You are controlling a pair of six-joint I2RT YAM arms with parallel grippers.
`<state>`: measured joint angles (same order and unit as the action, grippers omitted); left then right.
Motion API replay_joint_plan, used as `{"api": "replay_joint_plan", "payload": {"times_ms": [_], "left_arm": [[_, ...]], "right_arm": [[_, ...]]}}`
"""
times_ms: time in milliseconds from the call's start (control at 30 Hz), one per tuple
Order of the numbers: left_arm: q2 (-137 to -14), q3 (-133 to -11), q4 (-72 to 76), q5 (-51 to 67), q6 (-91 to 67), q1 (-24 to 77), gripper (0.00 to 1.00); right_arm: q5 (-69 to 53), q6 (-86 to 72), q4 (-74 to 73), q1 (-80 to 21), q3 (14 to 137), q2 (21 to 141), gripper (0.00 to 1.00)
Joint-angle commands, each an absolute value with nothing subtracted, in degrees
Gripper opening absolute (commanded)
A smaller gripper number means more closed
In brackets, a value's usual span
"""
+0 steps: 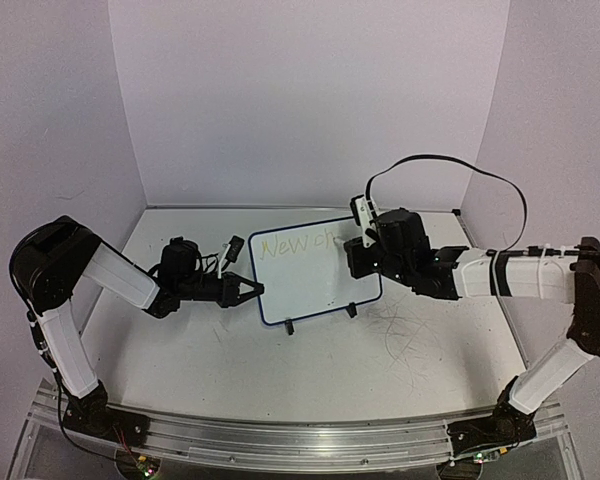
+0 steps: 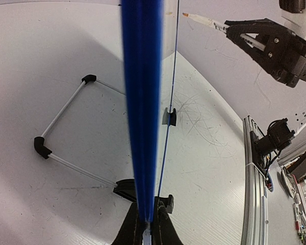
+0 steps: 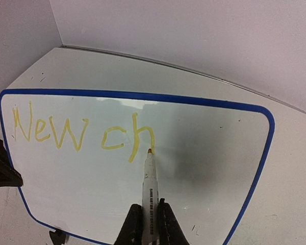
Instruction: Write a sentence on the whiteboard
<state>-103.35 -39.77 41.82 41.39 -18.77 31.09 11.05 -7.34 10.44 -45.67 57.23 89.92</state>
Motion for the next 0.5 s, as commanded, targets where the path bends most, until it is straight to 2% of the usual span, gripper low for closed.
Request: {"api": "replay_joint_plan", "payload": {"times_ms": [0,467], "left_arm": [[-102.4,-41.3,39.2,37.6,-16.8,31.3,0.00],[-102.5,-41.2,39.1,37.5,-16.8,31.3,0.00]], "right_arm": [[10.3,-5.3,12.2,-45.0,57.8,86.6,0.00],[8.1,-5.7,12.6,-43.6,57.0,87.2,0.00]]}}
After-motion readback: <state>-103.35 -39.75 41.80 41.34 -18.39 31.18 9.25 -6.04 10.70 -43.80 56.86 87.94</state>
